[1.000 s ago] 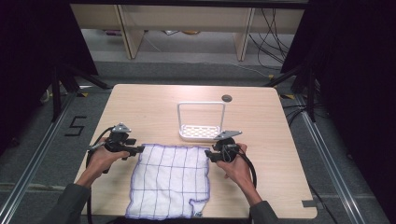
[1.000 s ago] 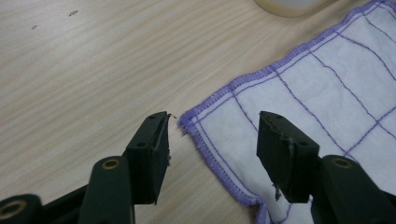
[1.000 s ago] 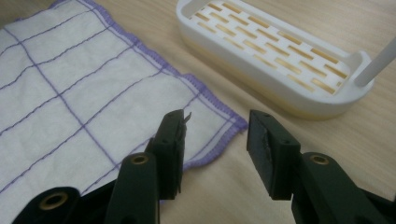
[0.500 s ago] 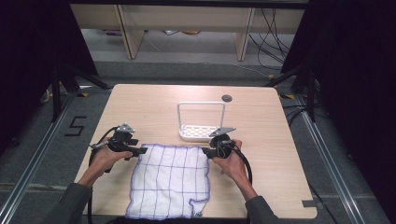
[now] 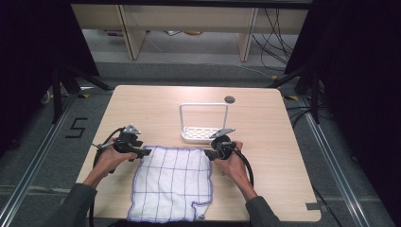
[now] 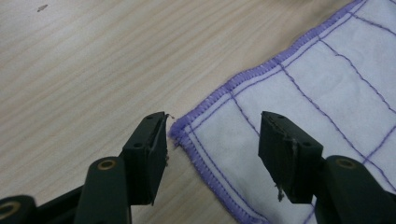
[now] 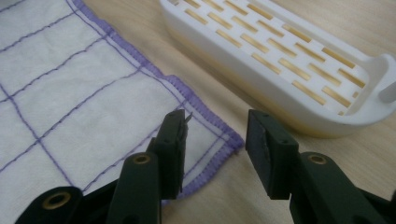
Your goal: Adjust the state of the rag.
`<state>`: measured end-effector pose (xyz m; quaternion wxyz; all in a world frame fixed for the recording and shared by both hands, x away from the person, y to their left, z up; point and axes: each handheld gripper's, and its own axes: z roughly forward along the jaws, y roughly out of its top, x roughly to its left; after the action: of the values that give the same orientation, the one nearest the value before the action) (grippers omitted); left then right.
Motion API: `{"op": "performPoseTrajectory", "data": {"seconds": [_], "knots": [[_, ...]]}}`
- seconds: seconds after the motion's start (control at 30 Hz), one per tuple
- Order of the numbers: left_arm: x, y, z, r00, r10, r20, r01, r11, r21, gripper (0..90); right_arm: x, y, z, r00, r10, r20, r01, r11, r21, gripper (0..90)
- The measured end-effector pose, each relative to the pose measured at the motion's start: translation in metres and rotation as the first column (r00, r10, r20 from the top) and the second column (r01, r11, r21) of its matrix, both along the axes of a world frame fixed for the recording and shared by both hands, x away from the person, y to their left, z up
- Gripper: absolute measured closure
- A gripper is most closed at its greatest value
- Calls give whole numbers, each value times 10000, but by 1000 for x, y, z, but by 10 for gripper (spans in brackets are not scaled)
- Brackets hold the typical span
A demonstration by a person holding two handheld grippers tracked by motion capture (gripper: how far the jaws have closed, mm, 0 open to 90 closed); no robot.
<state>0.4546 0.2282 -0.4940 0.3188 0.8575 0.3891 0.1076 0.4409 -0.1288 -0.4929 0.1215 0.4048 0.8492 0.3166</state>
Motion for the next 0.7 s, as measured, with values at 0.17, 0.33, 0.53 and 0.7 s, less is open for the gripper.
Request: {"op": "performPoseTrajectory", "data": {"seconds": [0.17, 0.33, 0.53, 0.7], "knots": [[4, -2, -3, 9999, 100, -7, -100, 9999, 21, 415, 3, 3, -6, 10000, -66, -65, 65, 9999, -154, 582], [7, -4, -5, 10000, 52, -19, -52, 10000, 23, 438, 5, 4, -9, 9999, -116, -65, 115, 9998, -178, 576], [9, -4, -10, 10000, -51, -66, 52, 9999, 120, 510, 5, 5, -9, 9996, -194, -207, 191, 9998, -109, 578], [7, -6, -9, 9990, -435, -61, 436, 9989, 175, 652, 5, 4, -8, 9995, -54, -298, 52, 10000, -64, 698]]}}
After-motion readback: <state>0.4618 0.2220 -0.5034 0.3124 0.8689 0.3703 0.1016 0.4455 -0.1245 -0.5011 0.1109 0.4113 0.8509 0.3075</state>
